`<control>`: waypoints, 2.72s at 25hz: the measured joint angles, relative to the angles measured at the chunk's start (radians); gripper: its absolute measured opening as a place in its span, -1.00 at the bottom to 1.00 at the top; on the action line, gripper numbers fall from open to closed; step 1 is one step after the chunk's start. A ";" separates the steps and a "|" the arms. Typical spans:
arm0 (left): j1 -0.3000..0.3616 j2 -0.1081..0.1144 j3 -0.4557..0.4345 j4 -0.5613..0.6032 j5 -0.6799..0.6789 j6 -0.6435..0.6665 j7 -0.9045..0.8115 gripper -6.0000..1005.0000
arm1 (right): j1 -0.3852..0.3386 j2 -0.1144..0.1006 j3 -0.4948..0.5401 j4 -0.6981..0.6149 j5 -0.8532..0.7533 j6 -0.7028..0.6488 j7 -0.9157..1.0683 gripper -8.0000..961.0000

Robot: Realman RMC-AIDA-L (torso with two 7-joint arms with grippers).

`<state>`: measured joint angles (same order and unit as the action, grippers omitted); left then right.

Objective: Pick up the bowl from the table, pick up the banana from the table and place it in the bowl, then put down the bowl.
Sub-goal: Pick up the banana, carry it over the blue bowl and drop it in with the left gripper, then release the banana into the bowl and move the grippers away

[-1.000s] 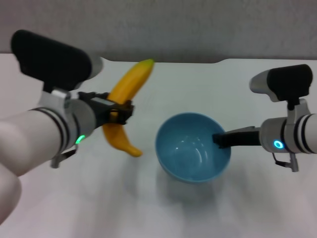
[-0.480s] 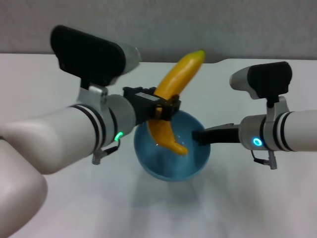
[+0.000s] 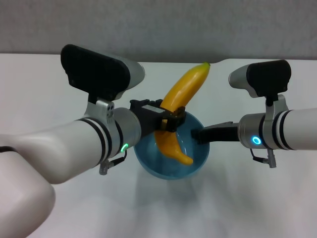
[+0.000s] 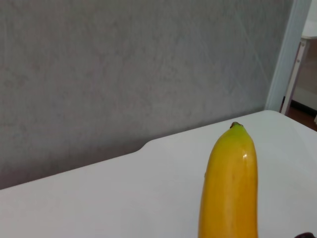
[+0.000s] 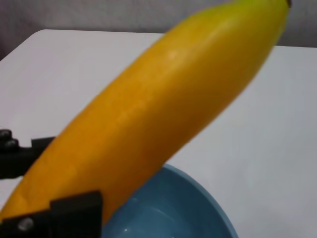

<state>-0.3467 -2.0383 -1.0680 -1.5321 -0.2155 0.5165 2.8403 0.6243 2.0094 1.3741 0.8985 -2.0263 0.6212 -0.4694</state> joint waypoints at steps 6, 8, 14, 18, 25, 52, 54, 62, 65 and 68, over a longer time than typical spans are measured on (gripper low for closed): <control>0.004 0.001 0.002 0.000 -0.001 -0.005 -0.001 0.25 | -0.004 0.000 0.001 0.000 0.000 0.000 0.000 -0.81; 0.006 0.001 0.002 -0.001 -0.001 -0.007 -0.003 0.26 | -0.005 0.000 0.002 0.000 0.000 0.000 0.000 -0.81; 0.017 0.004 -0.020 -0.007 0.014 0.005 0.000 0.66 | -0.011 -0.002 0.008 -0.010 0.000 0.002 0.000 -0.81; 0.035 0.006 -0.067 -0.007 0.048 0.044 0.000 0.78 | -0.006 -0.004 0.026 -0.030 0.000 0.016 0.000 -0.80; 0.116 0.007 -0.209 -0.009 0.096 0.096 0.001 0.81 | 0.086 -0.009 0.166 -0.136 -0.007 0.135 -0.014 -0.80; 0.147 0.003 -0.257 0.043 0.127 0.085 -0.005 0.81 | 0.286 -0.001 0.234 -0.474 -0.036 0.152 -0.101 -0.78; 0.145 0.003 -0.257 0.047 0.127 0.084 -0.005 0.81 | 0.286 -0.001 0.233 -0.474 -0.036 0.147 -0.101 -0.77; 0.146 0.003 -0.254 0.051 0.127 0.072 -0.006 0.81 | 0.275 0.000 0.222 -0.475 -0.036 0.144 -0.101 -0.77; 0.148 0.003 -0.256 0.051 0.127 0.071 -0.006 0.81 | 0.272 0.000 0.222 -0.475 -0.036 0.144 -0.101 -0.76; 0.149 0.003 -0.257 0.051 0.127 0.071 -0.006 0.81 | 0.269 0.000 0.223 -0.475 -0.037 0.144 -0.101 -0.76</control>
<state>-0.1976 -2.0355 -1.3250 -1.4812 -0.0889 0.5874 2.8347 0.8934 2.0095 1.5967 0.4233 -2.0630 0.7654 -0.5706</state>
